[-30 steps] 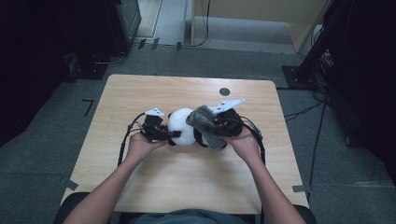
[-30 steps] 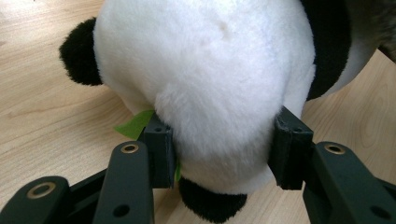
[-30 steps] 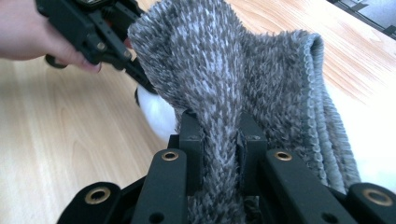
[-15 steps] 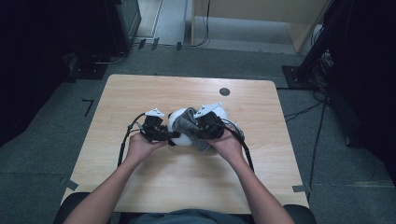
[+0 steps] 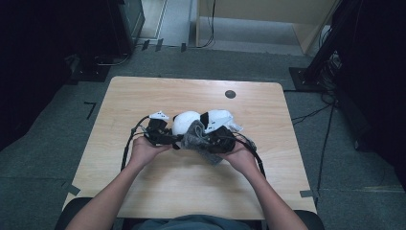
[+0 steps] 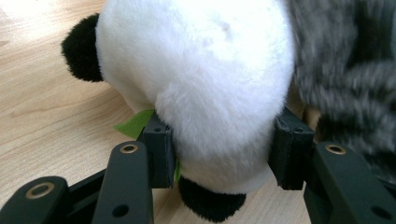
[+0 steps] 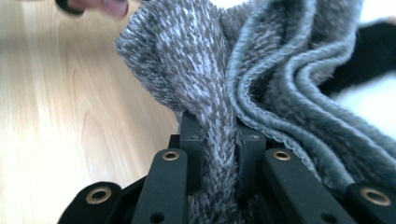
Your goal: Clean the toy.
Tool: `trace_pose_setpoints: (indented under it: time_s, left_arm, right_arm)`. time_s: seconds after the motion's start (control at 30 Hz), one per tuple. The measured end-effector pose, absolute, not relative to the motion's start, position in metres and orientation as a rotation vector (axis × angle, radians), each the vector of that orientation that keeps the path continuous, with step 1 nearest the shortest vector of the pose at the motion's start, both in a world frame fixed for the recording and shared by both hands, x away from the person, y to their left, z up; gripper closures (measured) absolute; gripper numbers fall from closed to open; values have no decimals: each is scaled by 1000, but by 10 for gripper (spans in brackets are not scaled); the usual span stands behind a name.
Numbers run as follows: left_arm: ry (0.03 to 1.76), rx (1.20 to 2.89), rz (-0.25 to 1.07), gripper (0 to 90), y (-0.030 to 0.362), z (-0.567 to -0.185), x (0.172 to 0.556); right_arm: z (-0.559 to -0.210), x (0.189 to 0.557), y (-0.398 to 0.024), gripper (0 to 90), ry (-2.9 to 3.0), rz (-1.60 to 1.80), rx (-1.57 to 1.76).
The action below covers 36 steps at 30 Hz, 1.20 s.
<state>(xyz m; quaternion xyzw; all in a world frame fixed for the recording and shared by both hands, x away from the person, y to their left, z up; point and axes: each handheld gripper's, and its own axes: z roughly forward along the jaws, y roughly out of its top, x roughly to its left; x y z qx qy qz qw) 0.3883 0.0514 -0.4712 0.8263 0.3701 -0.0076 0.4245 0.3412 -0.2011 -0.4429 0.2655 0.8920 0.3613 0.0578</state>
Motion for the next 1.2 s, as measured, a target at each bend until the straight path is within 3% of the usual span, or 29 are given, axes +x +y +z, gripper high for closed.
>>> trace_pose_setpoints:
  time_s: [0.33, 1.2]
  left_arm:
    - [927, 2072, -18, 515, 50, -471, 388]
    - [929, 2068, -19, 518, 50, -472, 387]
  right_arm:
    - [-458, 333, -229, 780, 2809, 1029, 805]
    - [-453, 333, -302, 771, 2751, 1020, 926]
